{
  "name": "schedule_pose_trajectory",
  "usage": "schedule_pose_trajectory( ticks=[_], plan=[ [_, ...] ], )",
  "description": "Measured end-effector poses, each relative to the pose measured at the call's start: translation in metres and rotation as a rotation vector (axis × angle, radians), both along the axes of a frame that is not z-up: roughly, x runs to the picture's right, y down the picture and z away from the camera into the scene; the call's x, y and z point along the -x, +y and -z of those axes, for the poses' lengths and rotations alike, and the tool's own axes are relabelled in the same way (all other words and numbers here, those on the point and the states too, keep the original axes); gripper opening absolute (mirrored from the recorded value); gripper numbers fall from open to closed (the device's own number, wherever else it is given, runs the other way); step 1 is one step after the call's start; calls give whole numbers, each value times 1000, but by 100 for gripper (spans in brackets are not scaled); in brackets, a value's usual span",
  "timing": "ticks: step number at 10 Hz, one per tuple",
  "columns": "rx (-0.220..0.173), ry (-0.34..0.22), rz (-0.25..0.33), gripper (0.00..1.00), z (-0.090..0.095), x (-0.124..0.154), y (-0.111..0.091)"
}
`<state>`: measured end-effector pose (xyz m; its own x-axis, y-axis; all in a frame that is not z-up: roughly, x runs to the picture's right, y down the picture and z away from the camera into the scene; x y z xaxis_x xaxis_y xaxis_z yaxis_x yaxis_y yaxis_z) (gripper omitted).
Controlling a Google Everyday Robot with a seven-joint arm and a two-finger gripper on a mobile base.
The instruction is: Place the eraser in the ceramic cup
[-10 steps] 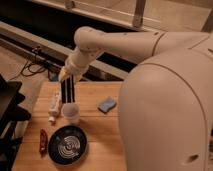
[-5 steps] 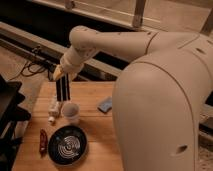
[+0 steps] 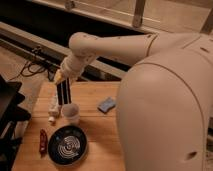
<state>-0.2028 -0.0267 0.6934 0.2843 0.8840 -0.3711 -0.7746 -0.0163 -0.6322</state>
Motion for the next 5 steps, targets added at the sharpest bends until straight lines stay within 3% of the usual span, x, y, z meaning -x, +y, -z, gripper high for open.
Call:
schedule_pose_trajectory(
  ticks=[5],
  plan=[
    [33, 13, -43, 17, -27, -1, 27]
  ],
)
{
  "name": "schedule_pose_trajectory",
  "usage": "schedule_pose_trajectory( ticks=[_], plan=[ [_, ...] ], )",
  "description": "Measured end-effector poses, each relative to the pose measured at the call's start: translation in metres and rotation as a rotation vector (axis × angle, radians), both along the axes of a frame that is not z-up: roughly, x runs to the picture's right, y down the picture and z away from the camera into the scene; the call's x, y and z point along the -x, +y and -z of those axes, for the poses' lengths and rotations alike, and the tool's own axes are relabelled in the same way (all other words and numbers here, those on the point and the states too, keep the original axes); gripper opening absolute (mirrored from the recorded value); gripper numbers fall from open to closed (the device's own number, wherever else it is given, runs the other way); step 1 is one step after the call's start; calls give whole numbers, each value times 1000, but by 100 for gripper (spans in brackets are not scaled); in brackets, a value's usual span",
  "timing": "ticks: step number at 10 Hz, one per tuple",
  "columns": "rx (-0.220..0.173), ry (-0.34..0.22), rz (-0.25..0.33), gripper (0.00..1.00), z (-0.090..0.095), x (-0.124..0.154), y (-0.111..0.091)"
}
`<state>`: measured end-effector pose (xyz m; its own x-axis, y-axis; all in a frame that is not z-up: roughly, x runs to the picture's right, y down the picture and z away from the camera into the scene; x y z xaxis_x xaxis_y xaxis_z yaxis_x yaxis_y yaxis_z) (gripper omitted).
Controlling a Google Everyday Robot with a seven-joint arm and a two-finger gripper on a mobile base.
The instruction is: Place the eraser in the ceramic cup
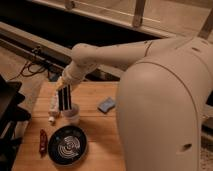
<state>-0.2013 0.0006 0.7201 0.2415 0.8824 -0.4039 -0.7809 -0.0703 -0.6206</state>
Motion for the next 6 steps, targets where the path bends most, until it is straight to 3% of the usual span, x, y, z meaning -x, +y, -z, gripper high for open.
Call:
schedule_pose_trajectory(
  ticks=[6],
  plan=[
    [19, 19, -56, 17, -29, -28, 13]
  ],
)
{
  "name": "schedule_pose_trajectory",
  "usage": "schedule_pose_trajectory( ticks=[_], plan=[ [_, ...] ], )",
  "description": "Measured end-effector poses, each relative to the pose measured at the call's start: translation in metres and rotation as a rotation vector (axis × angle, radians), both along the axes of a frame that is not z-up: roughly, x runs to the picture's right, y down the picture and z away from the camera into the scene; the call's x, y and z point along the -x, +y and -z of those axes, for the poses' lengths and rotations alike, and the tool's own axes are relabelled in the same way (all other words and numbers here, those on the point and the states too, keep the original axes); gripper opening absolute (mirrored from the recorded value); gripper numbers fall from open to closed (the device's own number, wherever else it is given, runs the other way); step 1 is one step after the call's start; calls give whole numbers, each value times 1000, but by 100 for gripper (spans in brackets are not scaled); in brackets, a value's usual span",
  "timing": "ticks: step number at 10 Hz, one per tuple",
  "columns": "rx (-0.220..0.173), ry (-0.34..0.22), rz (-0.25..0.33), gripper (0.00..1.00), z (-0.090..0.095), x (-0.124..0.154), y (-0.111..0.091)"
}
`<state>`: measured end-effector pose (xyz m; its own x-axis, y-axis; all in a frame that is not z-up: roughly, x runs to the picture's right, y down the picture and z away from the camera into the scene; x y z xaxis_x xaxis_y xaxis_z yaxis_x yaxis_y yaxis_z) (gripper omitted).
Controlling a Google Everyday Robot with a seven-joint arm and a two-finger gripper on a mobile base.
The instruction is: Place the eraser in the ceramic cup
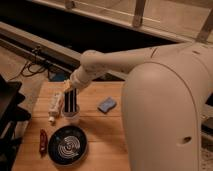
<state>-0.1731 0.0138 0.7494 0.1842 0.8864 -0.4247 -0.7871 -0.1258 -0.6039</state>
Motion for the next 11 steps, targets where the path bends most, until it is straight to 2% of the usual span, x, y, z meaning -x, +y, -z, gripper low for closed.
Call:
schedule_pose_trajectory(
  ticks=[2, 6, 7, 10, 11],
  plan=[
    [3, -8, -15, 17, -12, -4, 3],
    [12, -62, 4, 17, -27, 23, 5],
    [19, -72, 12, 22, -29, 30, 6],
    [29, -66, 15, 47, -29, 27, 9],
    [33, -65, 19, 62, -27, 27, 10]
  ],
)
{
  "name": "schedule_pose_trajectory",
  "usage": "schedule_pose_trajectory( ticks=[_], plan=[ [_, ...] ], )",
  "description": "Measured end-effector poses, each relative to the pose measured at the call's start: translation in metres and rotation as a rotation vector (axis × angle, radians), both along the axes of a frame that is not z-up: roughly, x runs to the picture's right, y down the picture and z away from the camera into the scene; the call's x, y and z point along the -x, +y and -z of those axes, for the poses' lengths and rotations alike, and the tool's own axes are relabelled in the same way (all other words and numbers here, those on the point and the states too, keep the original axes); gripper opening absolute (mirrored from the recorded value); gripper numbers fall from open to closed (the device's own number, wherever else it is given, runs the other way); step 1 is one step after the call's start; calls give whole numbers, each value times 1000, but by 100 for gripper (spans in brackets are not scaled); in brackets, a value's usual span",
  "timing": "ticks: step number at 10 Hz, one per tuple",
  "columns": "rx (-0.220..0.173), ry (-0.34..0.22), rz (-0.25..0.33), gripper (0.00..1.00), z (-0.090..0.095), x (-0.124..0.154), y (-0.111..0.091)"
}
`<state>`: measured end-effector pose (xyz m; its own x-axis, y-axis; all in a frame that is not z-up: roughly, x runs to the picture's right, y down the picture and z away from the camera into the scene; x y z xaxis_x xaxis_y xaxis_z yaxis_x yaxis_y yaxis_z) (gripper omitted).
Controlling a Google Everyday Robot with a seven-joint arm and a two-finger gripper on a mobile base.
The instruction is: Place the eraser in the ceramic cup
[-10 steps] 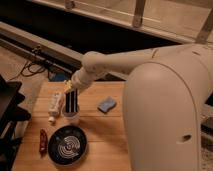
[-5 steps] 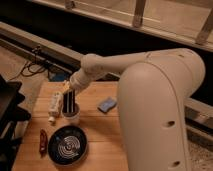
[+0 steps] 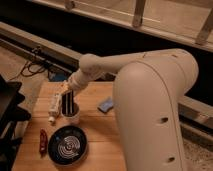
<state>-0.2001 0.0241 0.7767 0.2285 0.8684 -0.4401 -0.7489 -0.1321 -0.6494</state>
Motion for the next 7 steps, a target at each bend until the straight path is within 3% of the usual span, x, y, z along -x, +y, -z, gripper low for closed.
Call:
schedule_pose_trajectory(
  ticks=[2, 7],
  plan=[
    [9, 15, 7, 79, 5, -5, 6],
    [3, 26, 9, 80, 7, -6, 5]
  ],
)
